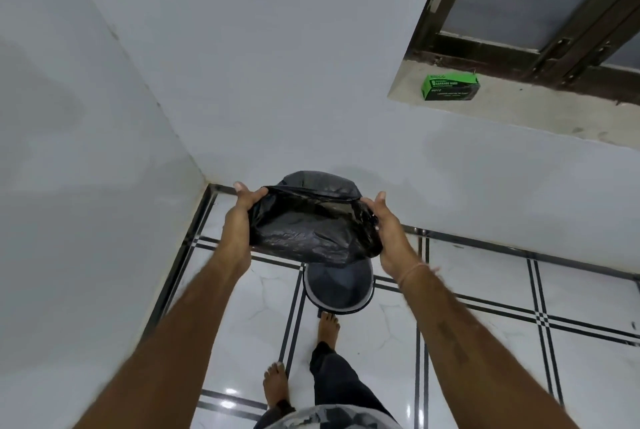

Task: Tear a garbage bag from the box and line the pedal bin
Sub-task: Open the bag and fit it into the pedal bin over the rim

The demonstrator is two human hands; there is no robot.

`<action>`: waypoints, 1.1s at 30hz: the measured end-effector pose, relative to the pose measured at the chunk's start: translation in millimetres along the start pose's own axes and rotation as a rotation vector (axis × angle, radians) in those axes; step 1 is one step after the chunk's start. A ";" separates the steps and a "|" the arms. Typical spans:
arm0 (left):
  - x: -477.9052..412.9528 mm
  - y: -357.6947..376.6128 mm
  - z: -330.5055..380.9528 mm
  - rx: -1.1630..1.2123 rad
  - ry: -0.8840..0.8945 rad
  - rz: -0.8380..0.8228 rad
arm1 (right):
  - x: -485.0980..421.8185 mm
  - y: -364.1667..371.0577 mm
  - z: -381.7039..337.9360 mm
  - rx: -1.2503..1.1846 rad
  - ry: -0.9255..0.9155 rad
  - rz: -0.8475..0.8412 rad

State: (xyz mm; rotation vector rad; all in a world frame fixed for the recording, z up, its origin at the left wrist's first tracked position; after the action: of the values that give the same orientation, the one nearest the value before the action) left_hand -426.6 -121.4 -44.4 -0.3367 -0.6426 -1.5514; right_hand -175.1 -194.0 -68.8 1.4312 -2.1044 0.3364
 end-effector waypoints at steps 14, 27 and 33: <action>-82.7 -48.0 -175.9 -0.033 -0.370 0.230 | -93.5 -24.3 181.6 -0.066 0.372 0.089; -154.0 -44.8 -360.4 -0.241 -0.559 0.090 | -126.3 -94.3 359.8 0.138 0.593 0.257; -225.6 -3.2 -399.3 -0.387 -0.277 0.026 | -201.9 -118.0 358.4 0.105 0.374 0.342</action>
State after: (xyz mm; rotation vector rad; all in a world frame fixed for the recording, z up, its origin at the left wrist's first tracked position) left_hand -340.6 -170.8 -492.2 -0.8599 -0.5435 -1.6150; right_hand -124.9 -264.8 -487.9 0.9634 -2.0304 0.7928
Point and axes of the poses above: each hand's wrist, its own x-axis away from the middle knuckle, its own y-axis out of the palm, z = x × y, the point moved 3 cm from there along -x, towards the middle knuckle, and after that the axes turned 4 degrees about x, right-handed, at the moved point
